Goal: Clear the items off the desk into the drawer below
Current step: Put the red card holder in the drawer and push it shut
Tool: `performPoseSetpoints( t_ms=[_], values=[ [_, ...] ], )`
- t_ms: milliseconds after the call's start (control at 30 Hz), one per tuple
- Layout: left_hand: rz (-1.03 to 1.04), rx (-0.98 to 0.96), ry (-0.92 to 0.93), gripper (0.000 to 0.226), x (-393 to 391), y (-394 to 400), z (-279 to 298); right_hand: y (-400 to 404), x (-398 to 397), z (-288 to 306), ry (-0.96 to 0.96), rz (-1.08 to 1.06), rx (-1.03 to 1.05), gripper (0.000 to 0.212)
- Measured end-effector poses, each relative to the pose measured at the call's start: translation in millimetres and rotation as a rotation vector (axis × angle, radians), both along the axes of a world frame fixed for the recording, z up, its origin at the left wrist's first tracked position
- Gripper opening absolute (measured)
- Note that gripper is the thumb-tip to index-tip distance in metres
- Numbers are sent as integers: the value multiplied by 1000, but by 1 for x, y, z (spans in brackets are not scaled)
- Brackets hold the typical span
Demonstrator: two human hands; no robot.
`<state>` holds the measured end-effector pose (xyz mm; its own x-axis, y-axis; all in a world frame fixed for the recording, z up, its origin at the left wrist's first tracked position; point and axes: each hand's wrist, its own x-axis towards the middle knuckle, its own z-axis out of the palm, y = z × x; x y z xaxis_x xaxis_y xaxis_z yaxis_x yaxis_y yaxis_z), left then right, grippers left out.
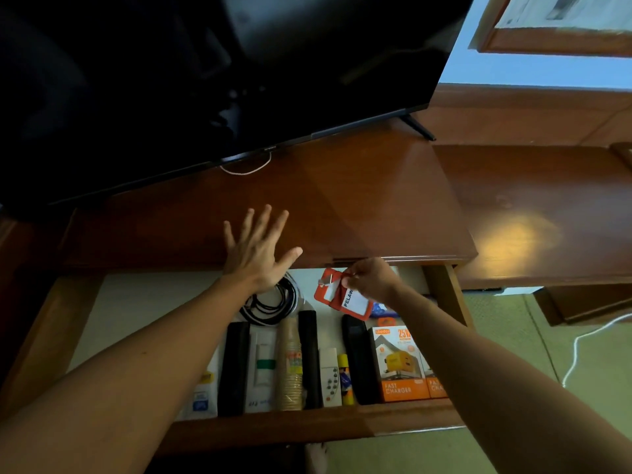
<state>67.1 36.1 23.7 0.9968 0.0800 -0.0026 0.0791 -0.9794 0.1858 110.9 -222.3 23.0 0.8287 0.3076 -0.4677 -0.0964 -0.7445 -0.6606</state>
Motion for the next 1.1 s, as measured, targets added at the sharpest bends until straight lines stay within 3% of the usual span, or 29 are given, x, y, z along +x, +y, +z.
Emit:
performPoseSetpoints(
  t_ms=[200, 600, 1100],
  values=[
    [83, 84, 154, 87, 27, 13, -16, 15, 2, -46, -87, 48, -156, 18],
    [91, 89, 53, 84, 28, 12, -22, 46, 22, -86, -55, 113, -267, 30],
    [86, 86, 26, 83, 27, 13, -23, 34, 2, -91, -240, 260, -311, 28]
  ],
)
